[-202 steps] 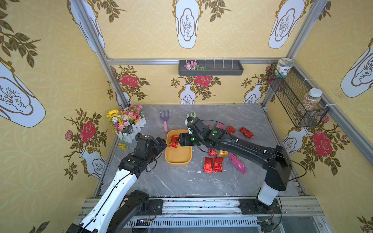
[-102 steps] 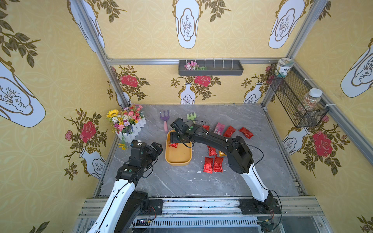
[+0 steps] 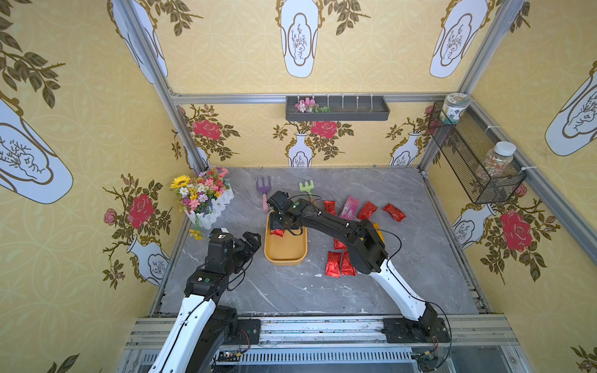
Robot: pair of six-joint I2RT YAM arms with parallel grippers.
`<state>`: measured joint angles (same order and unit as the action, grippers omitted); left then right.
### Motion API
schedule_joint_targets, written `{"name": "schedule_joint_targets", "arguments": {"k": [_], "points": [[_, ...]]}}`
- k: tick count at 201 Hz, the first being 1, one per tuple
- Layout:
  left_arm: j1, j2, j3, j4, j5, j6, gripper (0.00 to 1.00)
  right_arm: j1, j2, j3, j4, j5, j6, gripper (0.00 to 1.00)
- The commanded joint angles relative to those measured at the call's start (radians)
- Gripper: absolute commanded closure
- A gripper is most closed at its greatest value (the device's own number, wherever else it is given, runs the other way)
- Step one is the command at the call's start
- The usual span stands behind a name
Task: Take the tea bags out of the storage box
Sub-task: Pick up the tea bag from the storage box, then place the tea bag at the center of the board.
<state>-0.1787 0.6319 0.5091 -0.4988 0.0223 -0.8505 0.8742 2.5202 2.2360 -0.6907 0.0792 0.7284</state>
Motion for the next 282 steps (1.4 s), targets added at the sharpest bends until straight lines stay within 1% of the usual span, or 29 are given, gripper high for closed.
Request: {"name": "schedule_joint_targets", "arguments": {"k": [1, 50, 83, 96, 107, 121, 129, 161, 199, 220, 235, 251, 262, 267, 282], "points": [[0.001, -0.001, -0.009, 0.028, 0.02, -0.005, 0.0, -0.001, 0.012, 0.005, -0.03, 0.019, -0.001, 0.27], [0.001, 0.003, -0.012, 0.033, 0.024, -0.005, 0.0, -0.001, 0.015, -0.022, -0.018, 0.037, -0.003, 0.32], [0.0, 0.008, -0.015, 0.038, 0.023, -0.01, 0.0, -0.001, -0.002, -0.06, 0.013, 0.028, -0.012, 0.39], [0.001, 0.009, -0.015, 0.04, 0.024, -0.015, 0.0, -0.001, -0.022, -0.073, 0.036, 0.019, -0.02, 0.41], [0.0, 0.012, -0.017, 0.044, 0.027, -0.019, 0.0, 0.002, -0.046, -0.118, 0.06, 0.012, -0.03, 0.41], [0.001, 0.021, -0.015, 0.055, 0.033, -0.018, 0.0, 0.003, -0.085, -0.158, 0.095, -0.003, -0.049, 0.44], [0.001, 0.029, -0.012, 0.064, 0.036, -0.014, 0.0, 0.003, -0.105, -0.173, 0.106, -0.011, -0.059, 0.46], [0.0, 0.082, 0.011, 0.081, 0.059, 0.001, 0.0, 0.002, -0.184, -0.221, 0.125, -0.034, -0.1, 0.49], [-0.009, 0.1, 0.044, 0.105, 0.084, -0.017, 0.0, -0.007, -0.35, -0.354, 0.168, -0.041, -0.139, 0.51], [-0.06, 0.116, 0.078, 0.12, 0.071, -0.032, 0.0, -0.033, -0.497, -0.499, 0.19, -0.024, -0.165, 0.51], [-0.133, 0.142, 0.108, 0.136, 0.031, -0.05, 0.0, -0.072, -0.619, -0.626, 0.207, -0.013, -0.18, 0.51], [-0.229, 0.188, 0.14, 0.164, -0.015, -0.071, 0.0, -0.138, -0.755, -0.765, 0.213, 0.0, -0.195, 0.51], [-0.27, 0.226, 0.156, 0.195, -0.032, -0.084, 0.0, -0.207, -0.846, -0.878, 0.215, 0.007, -0.207, 0.51], [-0.313, 0.243, 0.163, 0.212, -0.036, -0.089, 0.0, -0.239, -0.884, -0.919, 0.214, 0.006, -0.212, 0.51], [-0.358, 0.297, 0.182, 0.26, -0.042, -0.097, 0.0, -0.357, -0.988, -1.048, 0.205, -0.013, -0.227, 0.51]]}}
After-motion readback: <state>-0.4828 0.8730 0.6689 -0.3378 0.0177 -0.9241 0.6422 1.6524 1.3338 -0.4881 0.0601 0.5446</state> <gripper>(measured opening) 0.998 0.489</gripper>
